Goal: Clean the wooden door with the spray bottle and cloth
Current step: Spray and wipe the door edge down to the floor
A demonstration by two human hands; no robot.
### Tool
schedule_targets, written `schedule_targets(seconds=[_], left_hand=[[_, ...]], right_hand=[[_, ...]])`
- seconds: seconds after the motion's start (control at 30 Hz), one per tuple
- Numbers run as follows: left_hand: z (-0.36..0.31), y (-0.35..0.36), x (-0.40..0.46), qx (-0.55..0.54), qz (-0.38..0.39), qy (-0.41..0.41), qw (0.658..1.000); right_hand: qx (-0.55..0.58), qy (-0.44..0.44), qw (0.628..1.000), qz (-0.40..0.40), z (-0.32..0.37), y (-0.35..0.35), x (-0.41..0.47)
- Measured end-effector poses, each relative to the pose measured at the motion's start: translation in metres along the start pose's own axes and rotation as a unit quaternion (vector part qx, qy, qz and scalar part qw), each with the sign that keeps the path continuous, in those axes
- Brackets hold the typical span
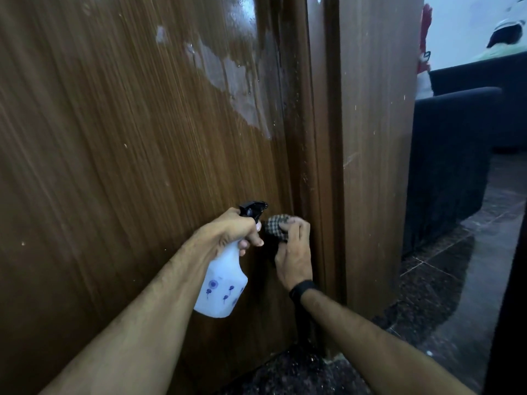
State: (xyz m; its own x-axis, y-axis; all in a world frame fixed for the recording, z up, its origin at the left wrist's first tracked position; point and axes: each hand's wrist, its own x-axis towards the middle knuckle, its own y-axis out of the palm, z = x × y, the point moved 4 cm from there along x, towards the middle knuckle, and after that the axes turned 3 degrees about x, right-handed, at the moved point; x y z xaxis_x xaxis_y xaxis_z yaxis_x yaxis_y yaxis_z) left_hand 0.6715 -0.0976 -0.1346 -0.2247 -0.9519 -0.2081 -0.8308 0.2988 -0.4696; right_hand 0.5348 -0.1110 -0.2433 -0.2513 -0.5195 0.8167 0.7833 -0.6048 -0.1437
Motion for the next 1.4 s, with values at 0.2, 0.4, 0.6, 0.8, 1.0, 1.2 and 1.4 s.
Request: schedule_targets(seconds=[0.2,0.4,0.6,0.8,1.0,1.2,1.4], left_hand=[[0.000,-0.006,0.010,-0.030,-0.018,-0.003,0.999],[0.012,-0.007,0.009,-0.022,0.029,-0.004,0.999],[0.017,-0.006,0.004,-0.015,0.042,-0.003,0.999],[0.015,-0.004,0.004,-0.019,0.052,0.005,0.998],[0.009,-0.007,-0.004,-0.026,0.052,0.018,0.998],[0.009,-0.009,-0.012,-0.031,0.025,0.015,0.999],[-0.015,-0.015,-0.031,-0.068,-0.055,0.047,0.995]], right_hand=[[0.026,-0.008,0.991,-0.130,0.036,0.010,0.076],[-0.004,-0.032,0.996,-0.078,0.007,0.021,0.036],[-0.087,0.029,0.995,0.048,-0.050,0.026,-0.056],[-0.100,0.064,0.974,0.191,-0.069,0.019,-0.072],[0.009,0.001,0.996,0.085,-0.011,-0.022,-0.006],[0.010,-0.011,1.000,0.018,0.020,-0.030,0.035],[0.017,-0.020,0.998,-0.065,0.035,-0.028,0.059]])
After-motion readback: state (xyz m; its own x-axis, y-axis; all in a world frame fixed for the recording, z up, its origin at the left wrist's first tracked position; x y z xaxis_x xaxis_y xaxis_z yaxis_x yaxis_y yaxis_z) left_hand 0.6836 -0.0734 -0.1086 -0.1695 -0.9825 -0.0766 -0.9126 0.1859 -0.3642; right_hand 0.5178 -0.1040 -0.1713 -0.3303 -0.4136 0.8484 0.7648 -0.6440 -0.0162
